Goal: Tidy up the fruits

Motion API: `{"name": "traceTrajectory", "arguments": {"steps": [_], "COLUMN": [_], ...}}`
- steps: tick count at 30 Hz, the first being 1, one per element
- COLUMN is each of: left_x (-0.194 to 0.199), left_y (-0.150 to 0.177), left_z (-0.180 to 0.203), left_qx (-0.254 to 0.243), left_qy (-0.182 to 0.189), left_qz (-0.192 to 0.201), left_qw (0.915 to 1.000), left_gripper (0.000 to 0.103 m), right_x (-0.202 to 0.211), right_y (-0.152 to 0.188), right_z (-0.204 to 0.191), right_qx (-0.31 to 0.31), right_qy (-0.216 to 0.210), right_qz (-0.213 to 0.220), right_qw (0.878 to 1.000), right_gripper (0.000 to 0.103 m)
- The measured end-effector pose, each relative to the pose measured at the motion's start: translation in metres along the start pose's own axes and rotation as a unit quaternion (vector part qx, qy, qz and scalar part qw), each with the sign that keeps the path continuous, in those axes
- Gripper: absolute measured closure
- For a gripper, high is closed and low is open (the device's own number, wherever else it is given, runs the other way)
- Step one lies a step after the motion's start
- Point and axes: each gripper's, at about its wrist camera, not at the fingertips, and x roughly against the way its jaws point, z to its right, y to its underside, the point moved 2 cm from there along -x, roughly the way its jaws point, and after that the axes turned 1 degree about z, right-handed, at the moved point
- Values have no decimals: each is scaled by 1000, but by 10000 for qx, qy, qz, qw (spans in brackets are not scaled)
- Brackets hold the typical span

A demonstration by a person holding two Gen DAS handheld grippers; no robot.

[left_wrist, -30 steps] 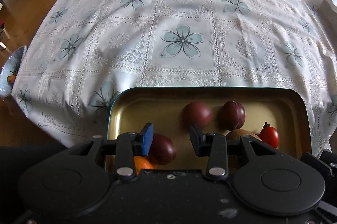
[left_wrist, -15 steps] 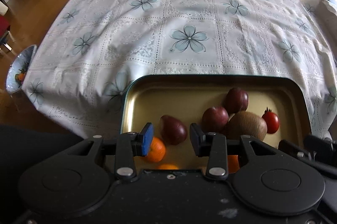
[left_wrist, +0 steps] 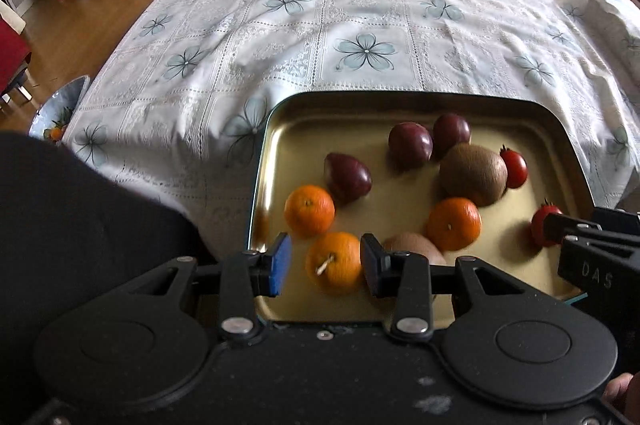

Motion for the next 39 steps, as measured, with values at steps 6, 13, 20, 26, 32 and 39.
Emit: {"name": "traceTrajectory", "arguments": {"steps": [6, 13, 20, 26, 32, 39], "left_x": [5, 4, 6, 3, 2, 1], "left_y": [27, 45, 45, 47, 49, 48], "left_z": [-7, -12, -11, -11, -9, -10], "left_qx": [56, 111, 92, 76, 42, 129], "left_qy": [137, 154, 206, 210, 218, 185], "left_qz": [137, 127, 270, 277, 336, 325], "left_qw": [9998, 9997, 9994, 9994, 9992, 9992], "left_gripper": [62, 62, 62, 62, 62, 62], "right_x": [4, 8, 10, 10, 12, 13], "right_y": [17, 31, 39, 43, 45, 46], "right_z": [-8, -13, -7, -6, -17, -26], "right_qx": [87, 26, -306, -441, -163, 83], "right_qy": [186, 234, 243, 269, 364, 387], "right_qz": [-54, -95, -159, -206, -55, 55], "right_qw": [9998, 9997, 9991, 9985, 9992, 9992], "right_gripper": [53, 53, 53, 53, 53, 53]}}
